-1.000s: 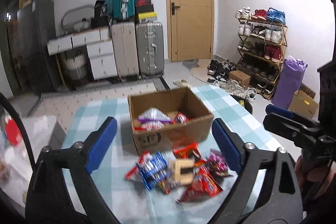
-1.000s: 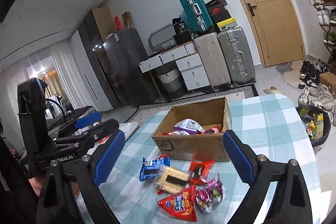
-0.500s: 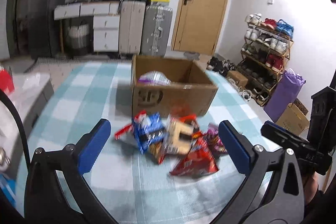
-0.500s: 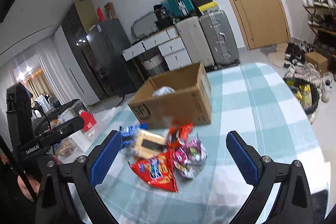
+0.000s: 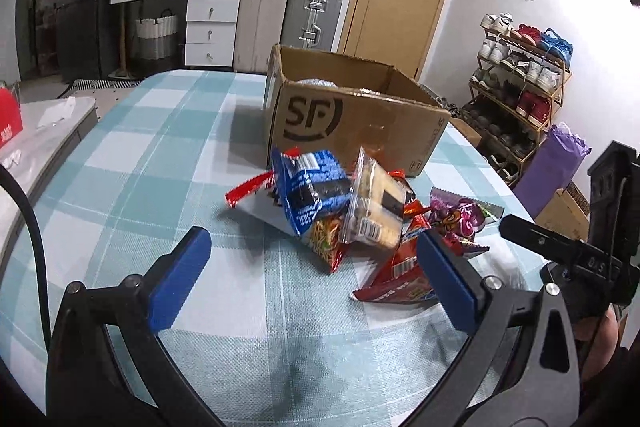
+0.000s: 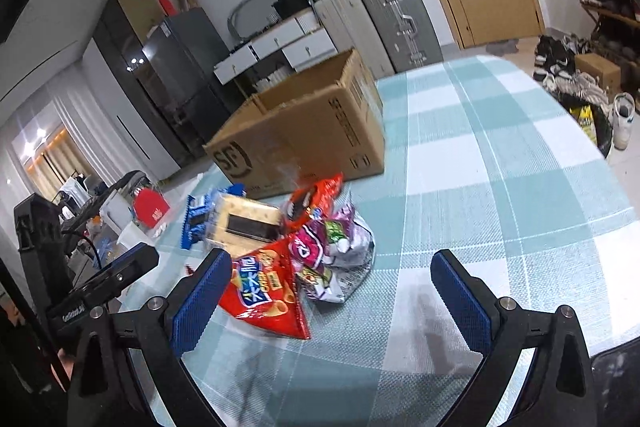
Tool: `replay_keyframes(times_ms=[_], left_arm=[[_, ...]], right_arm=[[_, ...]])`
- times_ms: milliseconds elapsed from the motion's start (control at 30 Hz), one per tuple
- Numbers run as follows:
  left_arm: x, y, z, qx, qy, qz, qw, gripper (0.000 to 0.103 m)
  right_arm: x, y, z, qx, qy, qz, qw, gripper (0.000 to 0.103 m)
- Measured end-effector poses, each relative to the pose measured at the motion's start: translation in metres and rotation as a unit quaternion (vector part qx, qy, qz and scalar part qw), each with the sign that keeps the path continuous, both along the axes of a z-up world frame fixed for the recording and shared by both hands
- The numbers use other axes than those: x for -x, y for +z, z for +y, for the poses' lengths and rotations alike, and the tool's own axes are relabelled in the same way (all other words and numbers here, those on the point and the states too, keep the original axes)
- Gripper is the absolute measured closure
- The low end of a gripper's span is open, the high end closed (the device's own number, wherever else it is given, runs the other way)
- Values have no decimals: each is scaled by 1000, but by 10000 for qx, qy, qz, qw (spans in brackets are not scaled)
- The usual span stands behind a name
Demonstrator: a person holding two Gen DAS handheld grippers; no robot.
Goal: Organize snacks
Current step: 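Close the right gripper on the purple-and-white snack bag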
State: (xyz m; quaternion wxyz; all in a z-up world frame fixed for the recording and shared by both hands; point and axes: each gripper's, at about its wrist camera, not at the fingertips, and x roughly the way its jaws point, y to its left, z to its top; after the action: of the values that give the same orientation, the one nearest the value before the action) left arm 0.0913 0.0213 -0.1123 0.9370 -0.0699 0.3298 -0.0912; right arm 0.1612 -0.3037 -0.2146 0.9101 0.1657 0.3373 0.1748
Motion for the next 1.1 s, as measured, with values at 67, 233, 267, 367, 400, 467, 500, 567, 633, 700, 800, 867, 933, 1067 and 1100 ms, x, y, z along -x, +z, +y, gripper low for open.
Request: replay_keyframes(times_ms=[67, 233, 267, 367, 400, 467, 500, 567, 633, 700, 800, 867, 933, 1067, 1100], left_arm=[[1, -3, 0, -33, -4, 2, 10000, 1], [-1, -13, -6, -199, -64, -25, 9998, 1], [-1, -14, -7, -232, -71, -33, 9997, 1], [-2, -18, -9, -270, -80, -3, 9996, 1], [-3, -19, -9, -259, -79, -13, 9996, 1], [-3, -19, -9, -267, -73, -25, 9996, 1], [-4, -20, -10, -278, -80, -11, 9996, 1], [-3, -20, -11, -319, -81, 10, 9995, 1], [-3, -19, -12, -370, -90, 21, 9993, 1], [-5, -20, -15, -418, -146, 53, 9990, 1], [-7, -23, -18, -511, -156, 93, 9985, 1], [-6, -22, -19, -522, -160, 92, 9985, 1], [-7, -23, -19, -536, -167, 111, 9984, 1], [-8, -24, -18, -531, -188, 148, 9983, 1], [-10, -25, -18, -529, -188, 166, 9983, 1]], right_arm=[[-6, -3, 2, 33, 7, 94, 10000, 2], [-26, -14, 5, -82, 53, 290, 9995, 2], [-29, -14, 5, -96, 52, 323, 9994, 2], [-40, -17, 5, -186, 34, 401, 9990, 2], [-45, -18, 6, -243, 67, 427, 9988, 2], [-48, -19, 8, -242, 76, 435, 9987, 2], [-50, -19, 10, -233, 93, 437, 9987, 2], [-54, -21, 13, -192, 121, 467, 9987, 2], [-55, -21, 14, -169, 145, 469, 9986, 2], [-55, -20, 17, -112, 152, 465, 9987, 3], [-56, -23, 19, -66, 173, 543, 9984, 21], [-58, -25, 17, -131, 162, 605, 9980, 27], [-57, -25, 16, -175, 151, 583, 9980, 33], [-54, -23, 17, -173, 199, 516, 9983, 43], [-53, -23, 18, -100, 154, 504, 9986, 43]])
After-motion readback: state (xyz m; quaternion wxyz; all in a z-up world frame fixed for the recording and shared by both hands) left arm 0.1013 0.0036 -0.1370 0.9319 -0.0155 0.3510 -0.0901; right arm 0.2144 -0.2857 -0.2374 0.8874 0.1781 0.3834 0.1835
